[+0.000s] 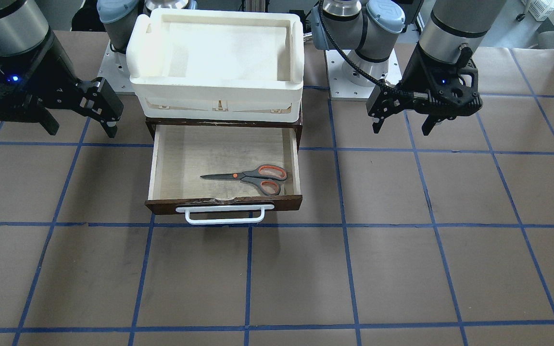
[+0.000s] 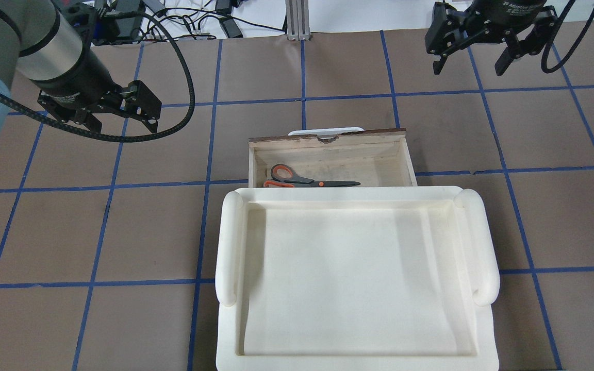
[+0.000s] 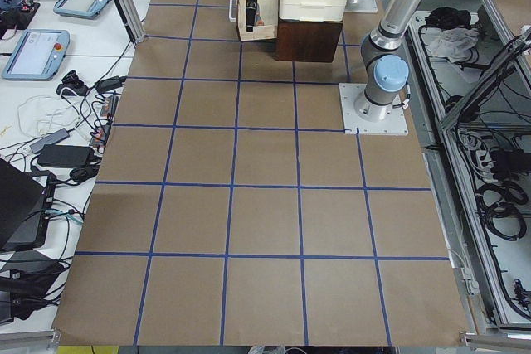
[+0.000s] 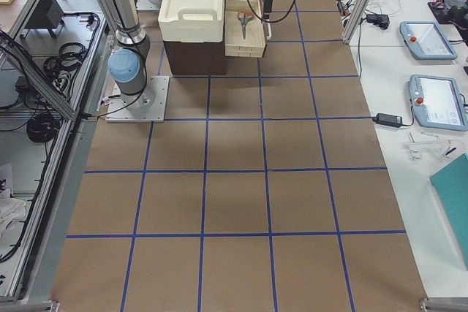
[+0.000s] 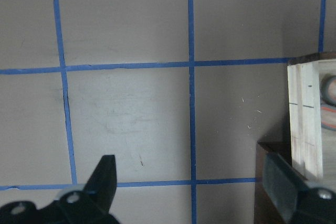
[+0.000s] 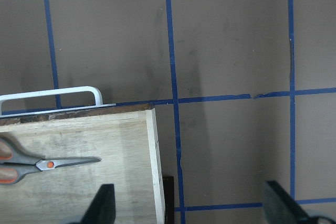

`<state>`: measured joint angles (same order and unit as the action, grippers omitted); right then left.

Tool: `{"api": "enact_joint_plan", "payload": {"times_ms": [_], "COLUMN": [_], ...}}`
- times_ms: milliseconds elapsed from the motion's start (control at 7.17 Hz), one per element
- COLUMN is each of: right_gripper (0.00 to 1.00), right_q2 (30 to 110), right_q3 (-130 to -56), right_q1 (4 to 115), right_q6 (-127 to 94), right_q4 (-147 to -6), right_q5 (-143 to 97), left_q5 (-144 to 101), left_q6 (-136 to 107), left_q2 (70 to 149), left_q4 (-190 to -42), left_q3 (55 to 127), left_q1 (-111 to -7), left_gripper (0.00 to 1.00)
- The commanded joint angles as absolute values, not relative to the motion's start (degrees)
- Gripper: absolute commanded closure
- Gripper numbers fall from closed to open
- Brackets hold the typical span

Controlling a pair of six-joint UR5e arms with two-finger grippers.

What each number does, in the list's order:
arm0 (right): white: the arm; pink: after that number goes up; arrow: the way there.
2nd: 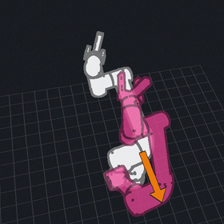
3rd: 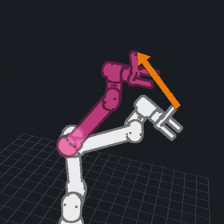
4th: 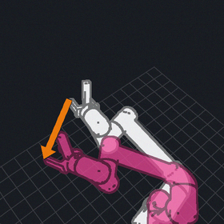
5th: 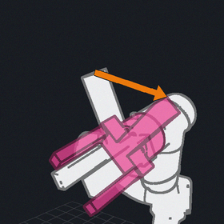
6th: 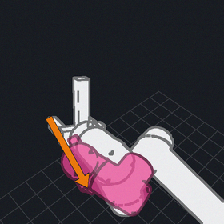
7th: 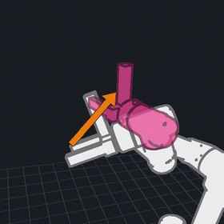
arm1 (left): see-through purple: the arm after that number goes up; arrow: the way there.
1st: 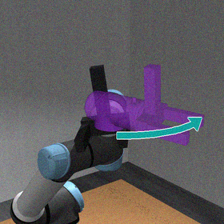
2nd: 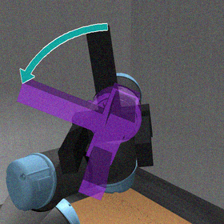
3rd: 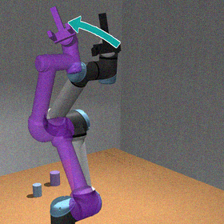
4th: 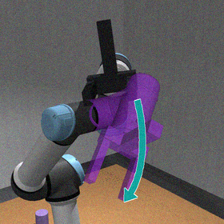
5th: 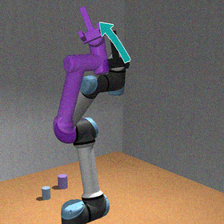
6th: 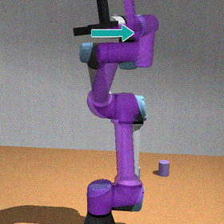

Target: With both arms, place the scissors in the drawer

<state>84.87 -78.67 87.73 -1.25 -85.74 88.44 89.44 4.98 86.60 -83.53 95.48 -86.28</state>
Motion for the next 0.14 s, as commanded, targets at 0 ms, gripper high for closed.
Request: {"api": "enact_joint_plan", "payload": {"times_ms": [0], "right_gripper": [0.00], "right_q2": [85.08], "right_q3": [-78.75], "right_q1": [87.80], "right_q6": [-1.41], "right_q4": [-85.61], "right_q5": [88.59], "left_q5": [89.47], "left_q6": [5.01], "left_q2": [86.40], "left_q4": [-83.50], "left_q3": [96.85], "left_q1": [-86.31], "left_gripper": [0.00]}}
